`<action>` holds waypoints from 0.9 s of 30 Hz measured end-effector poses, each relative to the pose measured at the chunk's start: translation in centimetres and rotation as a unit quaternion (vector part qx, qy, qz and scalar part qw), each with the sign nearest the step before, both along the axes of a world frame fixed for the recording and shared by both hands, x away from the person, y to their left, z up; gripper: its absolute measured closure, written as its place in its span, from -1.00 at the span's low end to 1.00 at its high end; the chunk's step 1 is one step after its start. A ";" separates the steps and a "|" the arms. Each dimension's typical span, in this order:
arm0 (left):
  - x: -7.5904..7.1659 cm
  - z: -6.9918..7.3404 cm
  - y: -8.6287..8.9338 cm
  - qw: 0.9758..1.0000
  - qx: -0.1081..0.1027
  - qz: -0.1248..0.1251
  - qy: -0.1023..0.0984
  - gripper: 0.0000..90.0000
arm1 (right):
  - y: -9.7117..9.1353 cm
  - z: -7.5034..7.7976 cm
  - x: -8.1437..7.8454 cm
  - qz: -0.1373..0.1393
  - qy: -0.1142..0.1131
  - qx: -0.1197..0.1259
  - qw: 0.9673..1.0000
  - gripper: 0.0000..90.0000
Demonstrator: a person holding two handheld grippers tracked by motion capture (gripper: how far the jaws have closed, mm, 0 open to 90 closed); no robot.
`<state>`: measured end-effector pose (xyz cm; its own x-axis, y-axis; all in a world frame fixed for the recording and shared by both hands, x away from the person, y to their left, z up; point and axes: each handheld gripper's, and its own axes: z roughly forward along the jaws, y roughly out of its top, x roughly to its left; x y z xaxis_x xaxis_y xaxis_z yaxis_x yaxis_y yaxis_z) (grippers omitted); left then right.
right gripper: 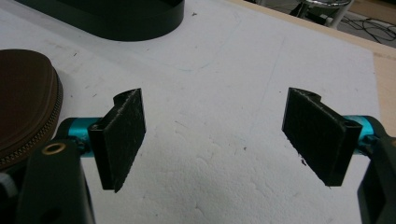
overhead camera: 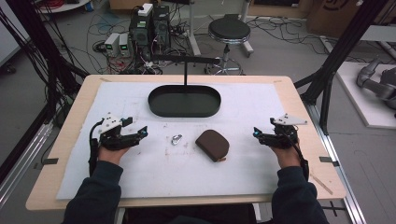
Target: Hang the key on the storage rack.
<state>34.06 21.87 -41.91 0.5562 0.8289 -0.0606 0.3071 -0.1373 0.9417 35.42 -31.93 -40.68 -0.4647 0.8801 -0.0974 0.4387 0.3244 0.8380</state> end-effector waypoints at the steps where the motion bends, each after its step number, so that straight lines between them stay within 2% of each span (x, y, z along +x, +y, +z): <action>1: 0.0 0.0 0.0 1.000 -0.001 -0.001 0.000 -0.43 | 0.0 0.0 0.0 0.001 0.000 0.000 1.000 -0.51; 12: 0.1 -0.2 -0.7 1.000 -0.002 -0.013 0.007 -0.37 | -0.1 -0.1 0.1 0.001 0.001 0.002 1.000 -0.51; 19: 0.3 -0.2 -1.4 0.999 0.000 -0.037 0.011 -0.11 | -0.2 -0.1 -0.2 0.004 0.002 0.002 1.000 -0.51; 22: 0.5 -0.4 -2.3 0.998 0.014 -0.064 0.017 -0.01 | -0.2 -0.1 -0.4 0.004 0.000 0.002 1.000 -0.51; 25: 0.6 -0.5 -2.8 0.997 0.020 -0.077 0.020 0.06 | -0.2 -0.1 -0.3 0.006 0.000 0.001 1.000 -0.51; 26: 0.7 -0.6 -3.1 0.996 0.025 -0.084 0.020 0.06 | -0.1 -0.1 -0.3 0.008 0.000 0.000 1.000 -0.51; 27: 1.0 -0.7 -3.8 0.994 0.033 -0.098 0.027 0.11 | 0.0 -0.1 -0.3 0.008 0.000 -0.001 1.000 -0.51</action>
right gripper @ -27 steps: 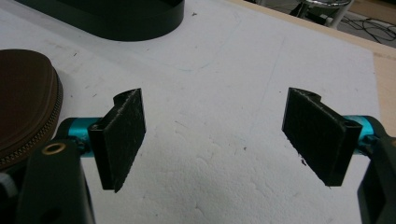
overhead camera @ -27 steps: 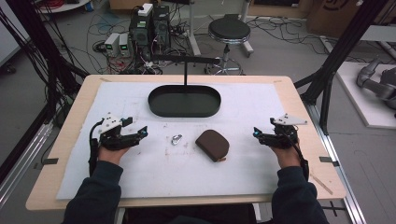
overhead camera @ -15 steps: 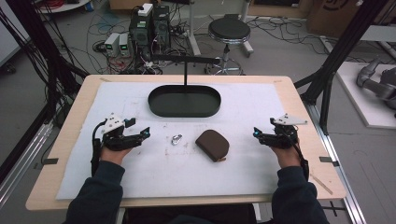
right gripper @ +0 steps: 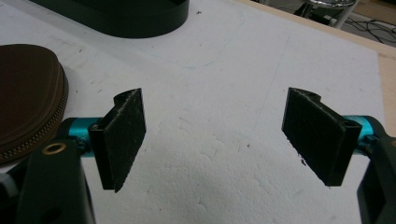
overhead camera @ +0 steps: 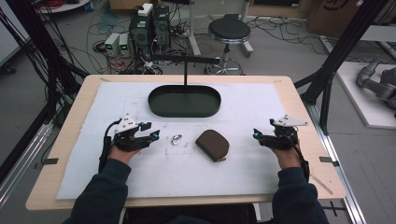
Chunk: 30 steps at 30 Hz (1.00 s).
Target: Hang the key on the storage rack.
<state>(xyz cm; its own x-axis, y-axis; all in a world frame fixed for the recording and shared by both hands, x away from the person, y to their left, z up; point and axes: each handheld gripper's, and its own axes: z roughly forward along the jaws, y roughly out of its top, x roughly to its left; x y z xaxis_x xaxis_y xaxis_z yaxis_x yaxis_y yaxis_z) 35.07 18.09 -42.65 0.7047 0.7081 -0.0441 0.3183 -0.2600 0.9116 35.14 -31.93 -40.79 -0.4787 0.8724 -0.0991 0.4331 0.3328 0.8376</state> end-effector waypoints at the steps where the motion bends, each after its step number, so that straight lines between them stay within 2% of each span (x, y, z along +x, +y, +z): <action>1: 0.2 -0.1 -0.3 1.000 0.003 -0.007 0.003 0.13 | 0.0 0.0 0.0 0.001 -0.001 0.000 1.000 -0.51; 3: 0.3 -0.1 -0.7 1.000 0.005 -0.012 0.007 0.13 | 0.0 0.1 0.0 0.001 -0.001 0.000 1.000 -0.51; 7: 0.7 -0.8 -2.9 0.998 0.027 -0.046 0.014 0.21 | 0.2 0.3 -0.4 0.004 -0.004 -0.002 1.000 -0.51; 9: 1.1 -1.2 -3.6 0.997 0.047 -0.064 0.024 0.25 | 0.2 0.3 -0.5 0.006 -0.006 -0.001 1.000 -0.51; 10: 1.1 -1.2 -3.6 0.997 0.047 -0.064 0.024 0.25 | 0.2 0.3 -0.6 0.004 -0.006 0.000 1.000 -0.51; 11: 1.4 -1.5 -4.2 0.995 0.059 -0.079 0.035 0.25 | 0.3 0.3 -0.6 0.004 -0.006 0.000 1.000 -0.51; 15: 2.0 -1.4 -4.9 0.994 0.065 -0.085 0.036 0.25 | 0.3 0.3 -0.6 0.006 -0.005 0.000 1.000 -0.51; 17: 2.6 -1.3 -5.6 0.992 0.076 -0.090 0.043 0.25 | 0.4 0.3 -0.5 0.008 -0.006 -0.001 1.000 -0.51; 20: 3.4 -1.4 -5.9 0.991 0.091 -0.078 0.057 0.27 | 0.3 0.3 -0.5 0.006 -0.005 0.001 1.000 -0.51; 23: 3.7 -1.6 -6.0 0.991 0.094 -0.067 0.063 0.27 | 0.3 0.3 -0.4 0.006 -0.005 0.001 1.000 -0.51; 26: 4.0 -1.7 -5.6 0.992 0.098 -0.045 0.070 0.27 | 0.3 0.2 -0.4 0.004 -0.004 0.001 1.000 -0.51; 30: 4.0 -1.7 -5.5 0.992 0.089 -0.055 0.075 0.36 | 0.2 0.3 -0.6 0.005 -0.003 0.002 1.000 -0.49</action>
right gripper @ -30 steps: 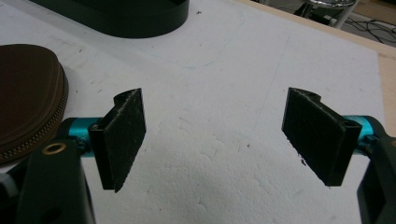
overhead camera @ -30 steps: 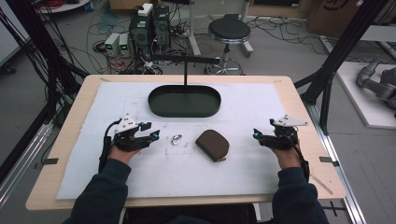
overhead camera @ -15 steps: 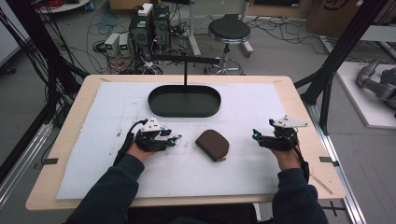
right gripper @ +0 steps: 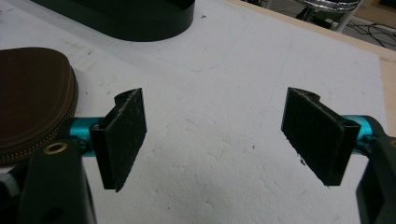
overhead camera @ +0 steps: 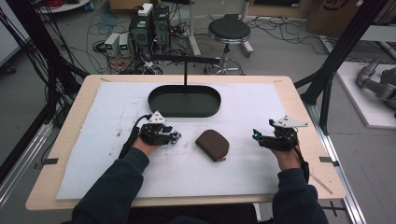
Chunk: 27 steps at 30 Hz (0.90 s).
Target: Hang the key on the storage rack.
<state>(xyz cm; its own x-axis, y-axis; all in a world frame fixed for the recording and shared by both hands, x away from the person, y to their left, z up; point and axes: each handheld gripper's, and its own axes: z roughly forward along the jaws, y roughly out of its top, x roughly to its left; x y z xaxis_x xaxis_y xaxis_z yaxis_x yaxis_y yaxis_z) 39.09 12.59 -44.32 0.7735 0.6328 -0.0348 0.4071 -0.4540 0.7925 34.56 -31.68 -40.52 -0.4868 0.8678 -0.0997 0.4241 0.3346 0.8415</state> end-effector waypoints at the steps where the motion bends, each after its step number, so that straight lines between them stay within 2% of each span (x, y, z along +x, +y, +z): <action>1: 0.0 0.0 -0.1 1.000 -0.002 -0.009 -0.002 0.36 | 0.0 0.0 0.0 0.000 0.000 0.000 1.000 -0.49; 2: -0.1 0.0 -0.2 1.000 -0.003 -0.023 -0.007 0.43 | 0.0 0.0 0.0 -0.001 -0.001 0.000 1.000 -0.48; 6: -0.1 -0.2 -0.4 0.999 0.002 -0.033 -0.008 0.53 | 0.0 0.0 -0.1 -0.002 -0.002 0.001 1.000 -0.48; 7: -0.2 -0.3 -0.5 0.999 0.011 -0.041 -0.009 0.60 | 0.1 0.0 -0.1 -0.002 -0.001 0.001 1.000 -0.49; 11: -0.3 -0.2 -0.6 0.999 0.017 -0.044 -0.011 0.74 | 0.1 0.0 0.0 -0.002 -0.001 0.001 1.000 -0.48; 13: -0.3 -0.1 -0.5 0.999 0.014 -0.042 -0.009 0.85 | 0.1 0.0 0.0 -0.002 -0.001 0.002 1.000 -0.49; 17: -0.2 -0.1 -0.3 0.999 0.007 -0.038 0.000 0.85 | 0.1 0.0 0.0 -0.002 0.000 0.001 1.000 -0.48; 19: -0.2 0.0 0.0 1.000 -0.007 -0.029 0.008 0.80 | 0.1 0.0 0.0 -0.001 -0.001 0.000 1.000 -0.49; 24: 0.0 -0.1 0.5 1.000 -0.001 -0.020 0.020 0.78 | 0.1 0.0 0.0 -0.002 -0.001 0.001 1.000 -0.48; 27: 0.0 -0.2 0.4 0.999 0.004 -0.026 0.020 0.81 | 0.0 0.0 -0.1 -0.002 -0.001 0.000 1.000 -0.48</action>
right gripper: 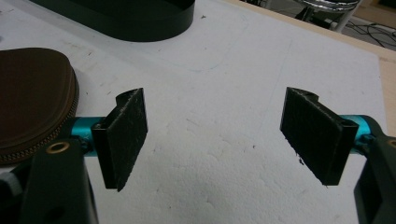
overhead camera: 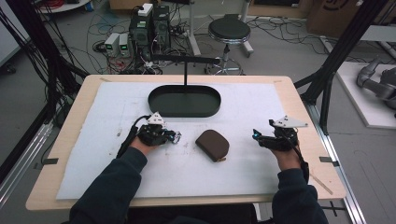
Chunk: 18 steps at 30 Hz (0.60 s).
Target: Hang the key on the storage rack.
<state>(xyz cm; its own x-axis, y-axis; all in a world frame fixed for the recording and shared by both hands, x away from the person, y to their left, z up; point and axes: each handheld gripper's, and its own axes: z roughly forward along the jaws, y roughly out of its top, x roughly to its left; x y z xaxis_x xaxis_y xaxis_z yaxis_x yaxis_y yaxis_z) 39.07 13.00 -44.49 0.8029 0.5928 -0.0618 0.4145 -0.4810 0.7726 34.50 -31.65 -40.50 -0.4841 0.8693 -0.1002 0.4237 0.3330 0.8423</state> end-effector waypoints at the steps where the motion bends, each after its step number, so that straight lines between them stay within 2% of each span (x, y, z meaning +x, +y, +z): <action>1: 0.0 0.0 0.0 1.000 0.000 0.000 0.000 0.83 | 0.0 0.0 0.0 0.000 0.000 0.000 1.000 -0.48; 4: -0.1 -0.1 -0.2 1.000 0.003 -0.008 -0.003 0.94 | -0.1 0.0 0.0 0.000 -0.002 0.000 1.000 -0.48; 9: -0.1 -0.1 -0.3 1.000 0.000 -0.011 -0.003 0.94 | -0.1 0.0 0.0 -0.001 -0.001 0.001 1.000 -0.48; 11: -0.3 0.1 -0.4 1.000 -0.001 -0.014 -0.009 0.95 | -0.1 0.0 0.0 -0.001 0.000 0.001 1.000 -0.48; 14: -0.5 0.7 -0.1 1.000 -0.013 -0.013 -0.019 0.96 | -0.1 0.0 -0.1 -0.002 -0.001 0.000 1.000 -0.48; 18: -0.6 1.6 0.9 0.999 -0.045 -0.001 -0.030 0.96 | -0.1 0.1 -0.1 -0.002 -0.002 0.002 1.000 -0.48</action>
<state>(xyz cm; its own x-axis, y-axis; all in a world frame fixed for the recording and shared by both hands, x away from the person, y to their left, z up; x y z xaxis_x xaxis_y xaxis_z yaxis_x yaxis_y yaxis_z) 38.44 13.87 -42.91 0.8085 0.5848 -0.0657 0.3642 -0.4096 0.8364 34.39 -31.78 -40.42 -0.4797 0.8718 -0.0992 0.4213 0.3280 0.8455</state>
